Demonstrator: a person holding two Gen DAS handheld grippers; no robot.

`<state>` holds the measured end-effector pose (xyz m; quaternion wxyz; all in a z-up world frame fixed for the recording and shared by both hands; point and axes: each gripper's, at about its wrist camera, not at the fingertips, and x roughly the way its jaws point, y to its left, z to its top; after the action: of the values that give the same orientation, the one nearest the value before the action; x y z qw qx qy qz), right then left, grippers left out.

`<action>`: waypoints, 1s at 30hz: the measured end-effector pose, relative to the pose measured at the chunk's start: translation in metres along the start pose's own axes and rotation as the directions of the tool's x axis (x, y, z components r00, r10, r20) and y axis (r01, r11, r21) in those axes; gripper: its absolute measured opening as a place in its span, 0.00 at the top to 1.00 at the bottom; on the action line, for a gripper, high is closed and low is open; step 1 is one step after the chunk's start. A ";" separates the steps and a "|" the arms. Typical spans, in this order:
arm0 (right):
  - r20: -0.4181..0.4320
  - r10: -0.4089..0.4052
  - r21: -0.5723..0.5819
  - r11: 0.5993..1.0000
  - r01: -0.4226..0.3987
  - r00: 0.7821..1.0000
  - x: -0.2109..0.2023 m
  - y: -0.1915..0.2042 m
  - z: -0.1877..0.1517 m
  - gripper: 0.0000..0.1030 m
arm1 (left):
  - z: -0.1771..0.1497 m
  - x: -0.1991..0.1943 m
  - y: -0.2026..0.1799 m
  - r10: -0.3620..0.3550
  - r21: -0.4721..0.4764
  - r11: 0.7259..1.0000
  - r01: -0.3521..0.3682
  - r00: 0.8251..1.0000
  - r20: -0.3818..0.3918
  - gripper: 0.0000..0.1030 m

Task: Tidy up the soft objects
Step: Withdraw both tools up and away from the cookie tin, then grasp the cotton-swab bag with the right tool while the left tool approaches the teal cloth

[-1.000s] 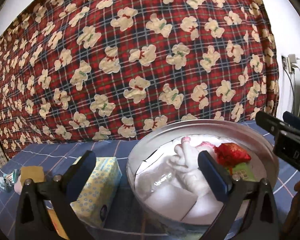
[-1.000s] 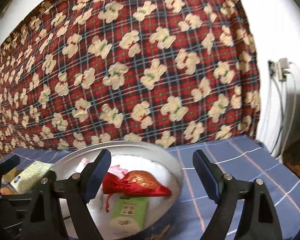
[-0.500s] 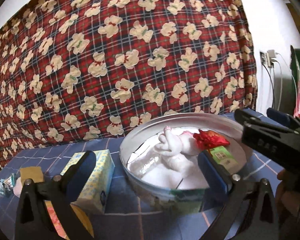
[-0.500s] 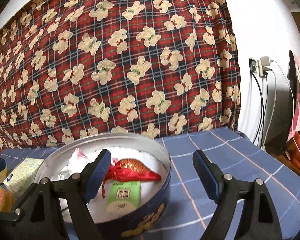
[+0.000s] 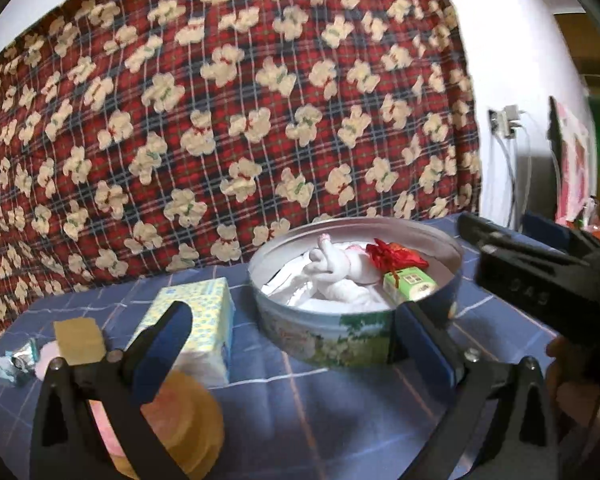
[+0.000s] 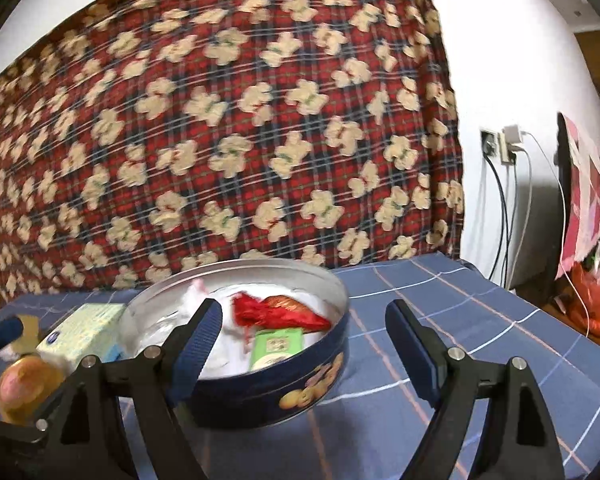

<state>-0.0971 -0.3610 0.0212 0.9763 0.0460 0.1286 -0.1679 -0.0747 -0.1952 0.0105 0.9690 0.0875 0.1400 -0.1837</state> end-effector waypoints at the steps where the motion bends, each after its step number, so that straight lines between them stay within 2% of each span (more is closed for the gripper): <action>1: -0.002 0.014 -0.001 1.000 -0.014 1.000 -0.003 0.004 -0.001 0.17 | -0.002 -0.007 0.003 -0.003 0.019 1.000 0.003 1.000 0.014 0.00; 4: -0.002 0.075 0.008 0.997 -0.075 0.997 -0.015 0.026 -0.004 0.17 | -0.009 -0.027 0.017 0.000 0.092 0.996 -0.005 0.998 0.057 0.00; 8: -0.005 0.129 0.042 0.991 -0.128 0.992 -0.019 0.055 -0.008 0.17 | -0.016 -0.039 0.045 0.020 0.125 0.992 -0.029 0.997 0.069 0.00; 13: -0.020 0.196 0.032 0.980 -0.196 0.980 -0.022 0.096 -0.013 0.17 | -0.024 -0.040 0.098 0.069 0.064 0.995 -0.071 0.997 0.028 0.00; 16: -0.041 0.243 0.027 0.970 -0.242 0.969 -0.022 0.120 -0.015 0.17 | -0.030 -0.036 0.136 0.141 0.034 0.989 -0.141 0.990 -0.005 0.00; 21: -0.062 0.318 0.016 0.948 -0.318 0.946 -0.023 0.164 -0.019 0.17 | -0.042 -0.031 0.191 0.193 -0.007 0.981 -0.194 0.980 -0.056 0.00; 24: -0.073 0.370 0.010 0.929 -0.370 0.926 -0.027 0.191 -0.020 0.17 | -0.048 -0.030 0.226 0.220 -0.040 0.974 -0.224 0.972 -0.086 0.00; 27: -0.099 0.432 0.002 0.901 -0.434 0.896 -0.029 0.224 -0.023 0.17 | -0.056 -0.033 0.264 0.259 -0.096 0.958 -0.271 0.958 -0.118 0.00; 29: -0.129 0.474 0.006 0.879 -0.477 0.871 -0.030 0.246 -0.024 0.17 | -0.061 -0.035 0.286 0.295 -0.119 0.943 -0.311 0.946 -0.133 0.00; 30: -0.150 0.503 0.009 0.861 -0.508 0.851 -0.029 0.263 -0.026 0.17 | -0.063 -0.035 0.299 0.324 -0.119 0.932 -0.342 0.935 -0.145 0.00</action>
<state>-0.0405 -0.1009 0.0165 0.9744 0.0751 0.1864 0.1006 -0.0072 0.1045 -0.0034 0.9794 0.0517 0.1953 -0.0004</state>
